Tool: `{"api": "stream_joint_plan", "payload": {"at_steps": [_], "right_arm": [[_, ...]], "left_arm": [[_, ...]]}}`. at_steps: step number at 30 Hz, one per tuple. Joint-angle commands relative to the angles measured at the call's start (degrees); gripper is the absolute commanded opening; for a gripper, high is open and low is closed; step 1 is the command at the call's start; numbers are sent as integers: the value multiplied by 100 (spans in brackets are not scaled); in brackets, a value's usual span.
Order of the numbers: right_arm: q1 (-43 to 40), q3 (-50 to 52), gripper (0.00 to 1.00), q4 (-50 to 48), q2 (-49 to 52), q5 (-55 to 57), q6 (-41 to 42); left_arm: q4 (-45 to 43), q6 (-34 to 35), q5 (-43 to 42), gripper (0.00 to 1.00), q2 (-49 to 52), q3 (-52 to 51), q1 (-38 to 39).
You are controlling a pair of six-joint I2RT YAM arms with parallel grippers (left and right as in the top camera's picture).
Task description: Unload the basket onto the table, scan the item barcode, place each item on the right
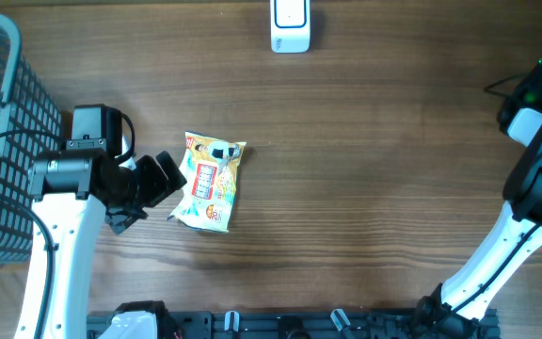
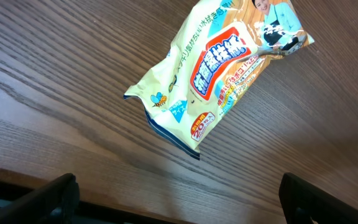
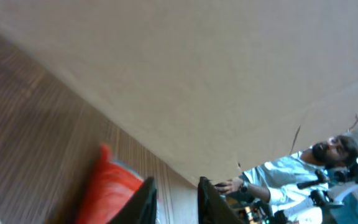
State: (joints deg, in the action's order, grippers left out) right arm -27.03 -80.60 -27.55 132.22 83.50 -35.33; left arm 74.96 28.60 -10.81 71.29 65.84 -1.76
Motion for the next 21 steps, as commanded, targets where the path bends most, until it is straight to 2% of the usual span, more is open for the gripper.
{"api": "stream_joint_plan", "payload": {"at_steps": [1, 3, 9, 21], "right_arm": [[52, 70, 31, 125, 55, -302, 256], [105, 70, 34, 131, 55, -348, 251], [533, 70, 36, 131, 55, -474, 249], [2072, 70, 36, 197, -306, -472, 387]], "left_arm": [[0, 37, -48, 100, -2, -7, 15], [0, 37, -48, 100, -2, -7, 15], [0, 37, -48, 100, -2, -7, 15], [0, 37, -48, 100, -2, -7, 15]]}}
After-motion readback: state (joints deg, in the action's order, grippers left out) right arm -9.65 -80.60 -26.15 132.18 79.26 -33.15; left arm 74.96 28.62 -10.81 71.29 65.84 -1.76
